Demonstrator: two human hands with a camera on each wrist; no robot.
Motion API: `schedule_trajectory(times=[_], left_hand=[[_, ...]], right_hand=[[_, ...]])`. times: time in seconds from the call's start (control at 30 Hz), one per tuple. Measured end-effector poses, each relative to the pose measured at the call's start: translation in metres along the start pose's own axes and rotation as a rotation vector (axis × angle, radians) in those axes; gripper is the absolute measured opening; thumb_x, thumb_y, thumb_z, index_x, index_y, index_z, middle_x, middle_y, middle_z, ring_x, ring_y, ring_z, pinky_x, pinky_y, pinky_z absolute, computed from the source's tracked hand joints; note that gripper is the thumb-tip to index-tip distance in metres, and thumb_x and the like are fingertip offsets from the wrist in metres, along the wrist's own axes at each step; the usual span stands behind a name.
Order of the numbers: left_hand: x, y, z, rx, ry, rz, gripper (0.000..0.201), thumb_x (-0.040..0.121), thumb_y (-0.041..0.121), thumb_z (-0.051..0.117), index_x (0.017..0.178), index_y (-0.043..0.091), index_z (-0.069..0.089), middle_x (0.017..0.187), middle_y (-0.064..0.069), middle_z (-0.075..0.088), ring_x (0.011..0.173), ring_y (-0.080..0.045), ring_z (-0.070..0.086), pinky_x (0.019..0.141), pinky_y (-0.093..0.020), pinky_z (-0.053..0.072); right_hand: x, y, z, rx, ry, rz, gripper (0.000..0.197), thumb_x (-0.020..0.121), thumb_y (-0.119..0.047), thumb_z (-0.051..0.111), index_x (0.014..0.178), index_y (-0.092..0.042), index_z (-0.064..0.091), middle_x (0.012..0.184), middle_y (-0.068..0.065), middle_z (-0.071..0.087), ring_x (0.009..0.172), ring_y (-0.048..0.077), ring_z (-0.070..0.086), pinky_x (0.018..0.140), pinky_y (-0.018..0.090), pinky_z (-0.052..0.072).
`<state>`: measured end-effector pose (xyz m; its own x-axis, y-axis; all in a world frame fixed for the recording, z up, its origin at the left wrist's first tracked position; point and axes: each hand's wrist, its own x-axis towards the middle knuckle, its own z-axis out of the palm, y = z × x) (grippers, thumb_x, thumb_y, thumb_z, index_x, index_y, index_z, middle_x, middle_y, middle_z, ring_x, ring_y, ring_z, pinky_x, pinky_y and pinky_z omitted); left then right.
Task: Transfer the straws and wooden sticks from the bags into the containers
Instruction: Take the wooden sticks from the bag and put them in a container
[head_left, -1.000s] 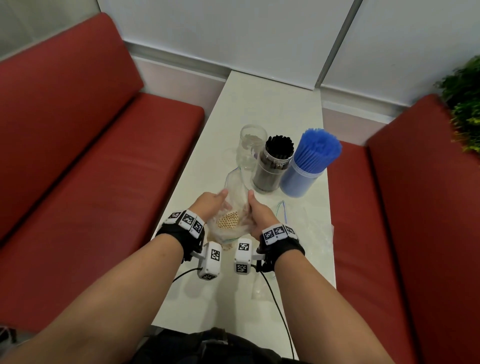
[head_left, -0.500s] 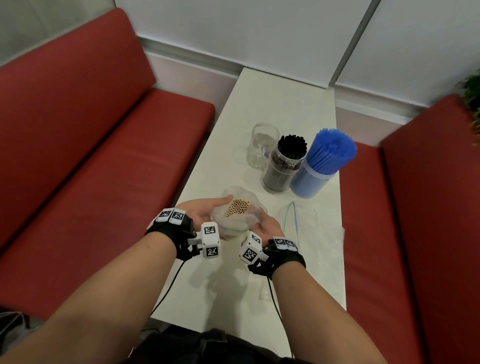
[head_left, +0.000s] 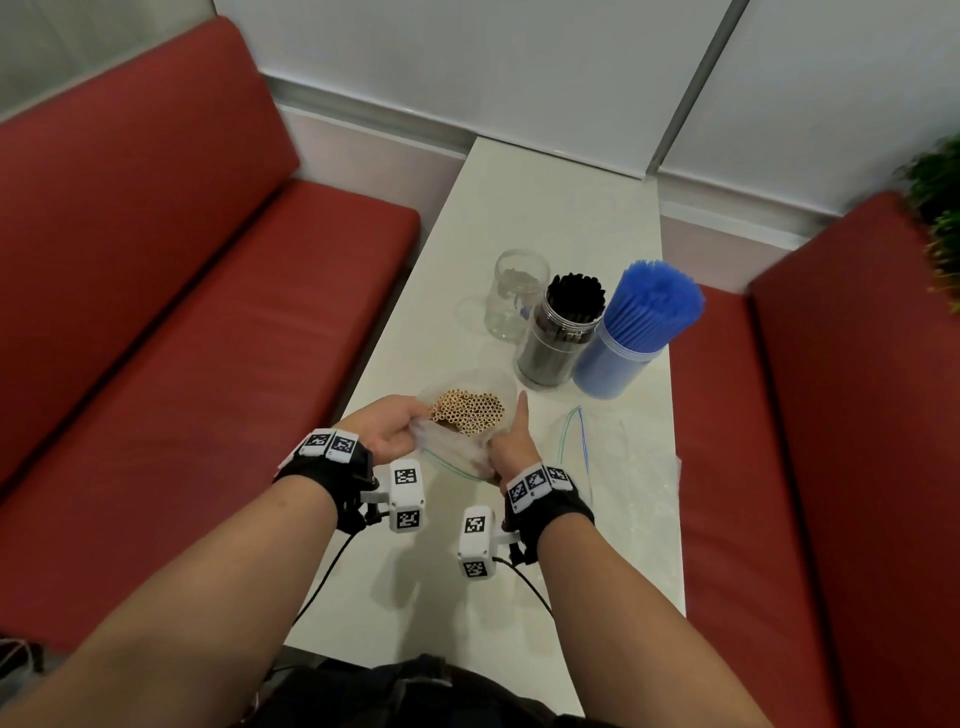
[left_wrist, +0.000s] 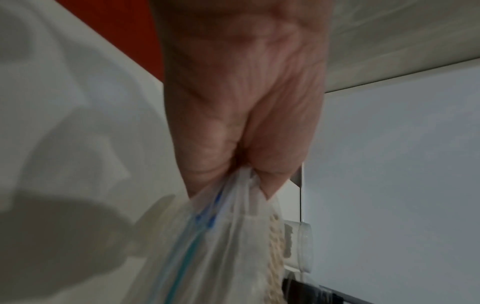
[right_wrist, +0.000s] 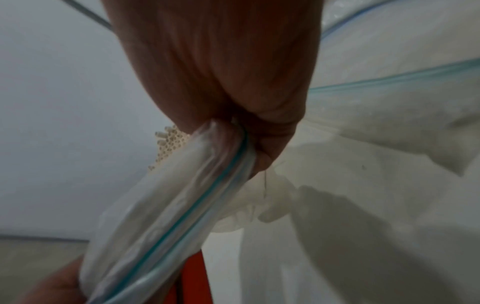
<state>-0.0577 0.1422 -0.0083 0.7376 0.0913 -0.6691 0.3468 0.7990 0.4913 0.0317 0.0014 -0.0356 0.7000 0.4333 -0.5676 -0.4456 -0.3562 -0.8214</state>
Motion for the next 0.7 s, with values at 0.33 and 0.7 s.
schedule_trajectory(times=[0.33,0.7], left_hand=[[0.019,-0.001,-0.021,-0.008,0.155,0.131,0.019,0.099,0.02,0.05,0.115,0.018,0.06,0.109,-0.005,0.069,0.096,-0.023,0.068,0.071,-0.041,0.055],[0.035,-0.005,-0.019,0.002,0.166,0.104,0.021,0.102,0.013,0.046,0.109,0.002,0.062,0.109,-0.013,0.068,0.089,-0.022,0.068,0.074,-0.033,0.057]], right_hand=[[0.009,-0.012,-0.014,0.238,-0.045,0.181,0.035,0.097,-0.036,0.048,0.108,-0.009,0.067,0.1,0.012,0.068,0.068,0.022,0.06,0.054,0.026,0.042],[0.001,-0.003,-0.032,0.432,-0.36,0.091,0.053,0.088,0.012,0.044,0.137,-0.004,0.055,0.118,0.016,0.071,0.09,0.027,0.07,0.07,0.035,0.06]])
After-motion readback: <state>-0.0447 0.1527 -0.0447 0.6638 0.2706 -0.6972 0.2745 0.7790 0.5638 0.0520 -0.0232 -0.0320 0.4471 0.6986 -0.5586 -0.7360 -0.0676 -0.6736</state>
